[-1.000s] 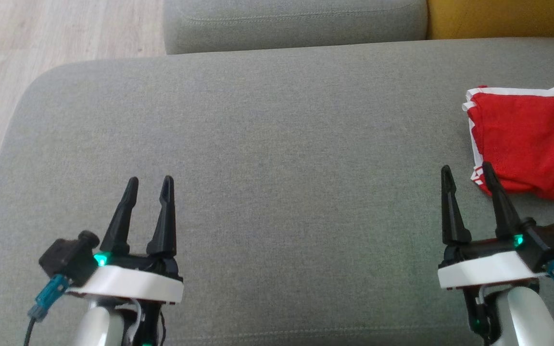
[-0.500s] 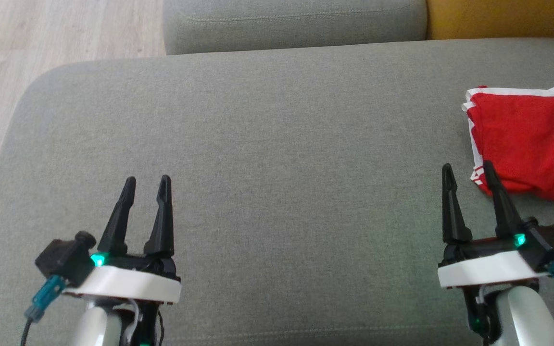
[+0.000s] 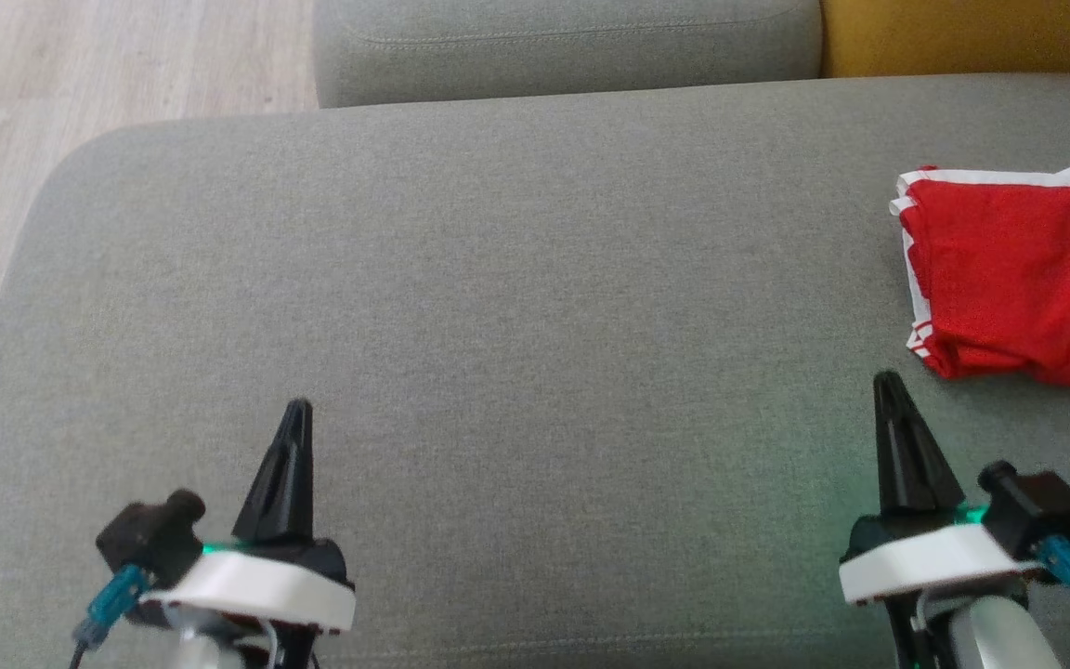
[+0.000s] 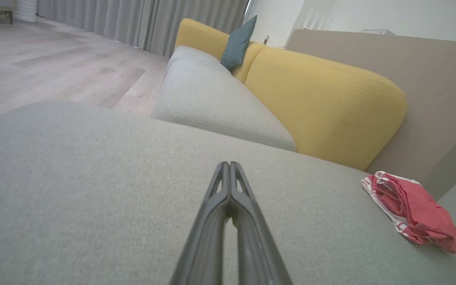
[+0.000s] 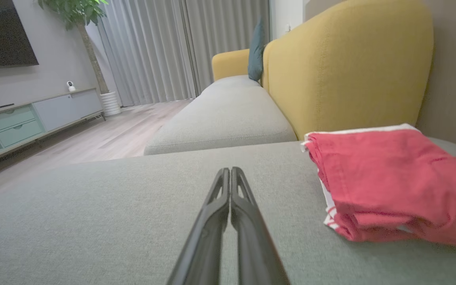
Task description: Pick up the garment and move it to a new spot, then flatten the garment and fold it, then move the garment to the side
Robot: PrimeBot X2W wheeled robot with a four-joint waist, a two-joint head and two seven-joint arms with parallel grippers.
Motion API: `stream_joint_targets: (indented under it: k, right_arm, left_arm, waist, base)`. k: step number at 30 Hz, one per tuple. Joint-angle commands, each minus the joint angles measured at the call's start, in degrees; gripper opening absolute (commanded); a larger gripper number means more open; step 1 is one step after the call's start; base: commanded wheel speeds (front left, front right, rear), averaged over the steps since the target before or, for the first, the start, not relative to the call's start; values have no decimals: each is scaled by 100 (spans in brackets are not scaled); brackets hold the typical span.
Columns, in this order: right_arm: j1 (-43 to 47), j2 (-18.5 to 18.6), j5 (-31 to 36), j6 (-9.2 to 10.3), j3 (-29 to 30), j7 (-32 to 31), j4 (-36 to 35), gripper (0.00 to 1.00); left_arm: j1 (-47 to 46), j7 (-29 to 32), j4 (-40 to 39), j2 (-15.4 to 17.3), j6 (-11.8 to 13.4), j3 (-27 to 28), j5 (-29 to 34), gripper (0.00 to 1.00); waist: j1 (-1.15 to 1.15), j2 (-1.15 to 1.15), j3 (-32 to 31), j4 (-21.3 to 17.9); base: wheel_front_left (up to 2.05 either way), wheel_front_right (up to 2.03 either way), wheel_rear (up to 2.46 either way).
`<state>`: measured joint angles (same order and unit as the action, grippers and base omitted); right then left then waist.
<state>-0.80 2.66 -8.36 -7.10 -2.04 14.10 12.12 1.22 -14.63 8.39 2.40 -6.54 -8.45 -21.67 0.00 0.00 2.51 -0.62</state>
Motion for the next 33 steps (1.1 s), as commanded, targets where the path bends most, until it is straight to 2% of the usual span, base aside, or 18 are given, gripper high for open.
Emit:
stream_joint_targets:
  k: [1, 33]
  right_arm:
    - [-129, 8, -160, -1, -2, -7, -179, 0]
    - [-235, 113, -2360, -10, 85, -424, -81, 0]
  left_arm:
    - [-150, 27, -165, 7, 0, 30, -138, 0]
    - [-303, 474, 35, 96, -25, 298, -1979, 0]
  waist:
    - [0, 0, -3, 1]
    - [0, 0, -61, 17]
  base:
    - [0, 0, 0]
    - [0, 0, 0]
